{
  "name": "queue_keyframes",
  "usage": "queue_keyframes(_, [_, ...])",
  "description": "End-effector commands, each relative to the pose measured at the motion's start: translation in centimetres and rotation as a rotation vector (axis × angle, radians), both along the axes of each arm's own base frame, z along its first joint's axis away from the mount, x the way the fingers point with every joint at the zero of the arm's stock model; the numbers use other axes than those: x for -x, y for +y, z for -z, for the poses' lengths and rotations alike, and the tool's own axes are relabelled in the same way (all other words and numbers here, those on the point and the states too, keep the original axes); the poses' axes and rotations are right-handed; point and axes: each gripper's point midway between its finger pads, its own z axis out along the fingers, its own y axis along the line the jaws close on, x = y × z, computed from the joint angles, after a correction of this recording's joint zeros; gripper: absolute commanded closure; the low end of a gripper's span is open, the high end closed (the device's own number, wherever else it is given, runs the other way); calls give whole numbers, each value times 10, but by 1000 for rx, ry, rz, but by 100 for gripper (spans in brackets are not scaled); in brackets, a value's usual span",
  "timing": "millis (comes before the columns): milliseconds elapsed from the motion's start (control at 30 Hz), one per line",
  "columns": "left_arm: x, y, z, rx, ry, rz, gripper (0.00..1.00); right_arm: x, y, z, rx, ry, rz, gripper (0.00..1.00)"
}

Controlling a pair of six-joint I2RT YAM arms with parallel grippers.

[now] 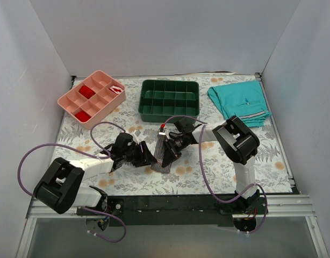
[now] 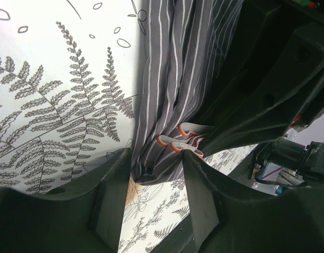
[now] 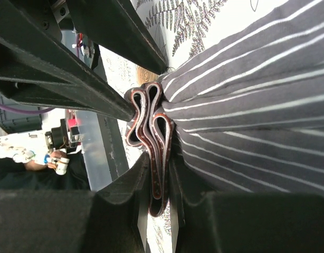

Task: Roll the underwear
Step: Roll the underwear to the center of the board.

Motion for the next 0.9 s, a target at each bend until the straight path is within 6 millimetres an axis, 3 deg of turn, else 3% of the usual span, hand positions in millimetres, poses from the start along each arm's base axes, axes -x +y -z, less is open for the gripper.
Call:
queue_keyframes(0, [12, 20, 34, -141, 67, -30, 57, -12, -3, -4, 31, -106, 43, 79])
queue_keyframes(233, [24, 26, 46, -184, 97, -22, 60, -22, -4, -10, 63, -185, 100, 77])
queue_keyframes(400, [23, 27, 48, -196, 100, -27, 60, -22, -4, -14, 55, -214, 116, 66])
queue_keyframes(600, [19, 27, 53, -214, 119, -47, 61, -20, -4, -12, 68, -239, 101, 64])
queue_keyframes(667, [18, 27, 55, -221, 127, -50, 60, -16, -4, -9, 65, -223, 88, 69])
queue_keyframes(767, [20, 28, 59, -237, 155, -48, 61, -9, -3, -8, 39, -183, 64, 95])
queue_keyframes(867, [16, 27, 59, -247, 161, -56, 61, -4, 0, -10, -3, -146, 47, 99])
